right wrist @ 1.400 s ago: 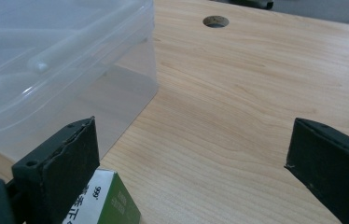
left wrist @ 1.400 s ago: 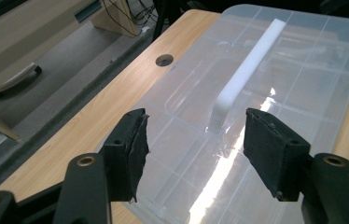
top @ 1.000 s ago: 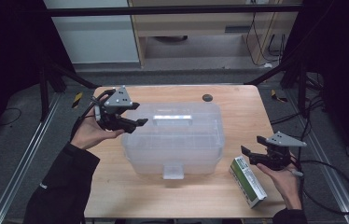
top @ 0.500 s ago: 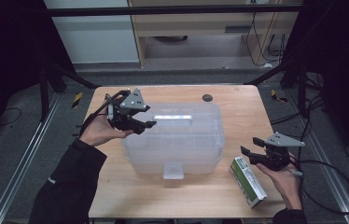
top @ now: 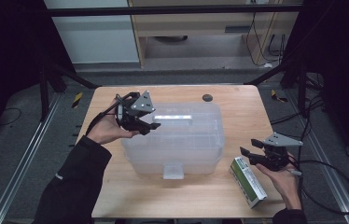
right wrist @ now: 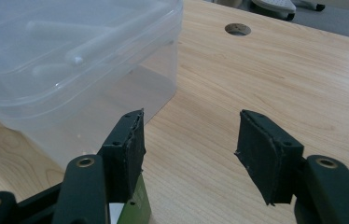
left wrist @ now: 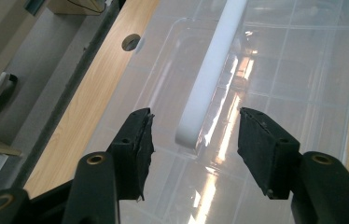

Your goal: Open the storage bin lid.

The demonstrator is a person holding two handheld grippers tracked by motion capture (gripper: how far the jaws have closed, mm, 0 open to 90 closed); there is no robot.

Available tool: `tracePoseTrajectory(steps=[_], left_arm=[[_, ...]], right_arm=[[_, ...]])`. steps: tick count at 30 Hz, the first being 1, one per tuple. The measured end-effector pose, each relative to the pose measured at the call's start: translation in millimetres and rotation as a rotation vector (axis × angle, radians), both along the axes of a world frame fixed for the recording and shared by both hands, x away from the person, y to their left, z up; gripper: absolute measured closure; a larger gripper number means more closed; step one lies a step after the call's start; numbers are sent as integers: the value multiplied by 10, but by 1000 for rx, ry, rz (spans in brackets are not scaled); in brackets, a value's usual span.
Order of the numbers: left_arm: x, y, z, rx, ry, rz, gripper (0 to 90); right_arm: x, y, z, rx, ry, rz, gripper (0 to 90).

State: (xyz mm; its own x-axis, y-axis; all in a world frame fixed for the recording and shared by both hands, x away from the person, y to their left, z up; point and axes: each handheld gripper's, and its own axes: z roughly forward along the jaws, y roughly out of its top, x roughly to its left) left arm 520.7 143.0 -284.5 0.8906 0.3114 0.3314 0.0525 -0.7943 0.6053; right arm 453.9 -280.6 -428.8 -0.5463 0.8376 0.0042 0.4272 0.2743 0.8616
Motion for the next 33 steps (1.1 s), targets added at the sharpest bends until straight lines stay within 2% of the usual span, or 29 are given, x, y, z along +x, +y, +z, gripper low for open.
tracePoseTrajectory(steps=[12,17,19,26,33], left_arm=[[55,-99,-43,46,-23,-9,483],[78,-163,-40,91,-37,-13,498],[84,-180,-47,93,-41,-13,509],[107,-221,-82,148,-44,-11,542],[115,-255,-104,175,-51,-14,582]], right_arm=[[6,13,-11,-13,11,11,424],[9,14,-14,-21,16,17,429],[10,17,-17,-23,20,20,430],[8,16,-13,-26,24,25,448],[11,29,-21,-32,35,30,461]])
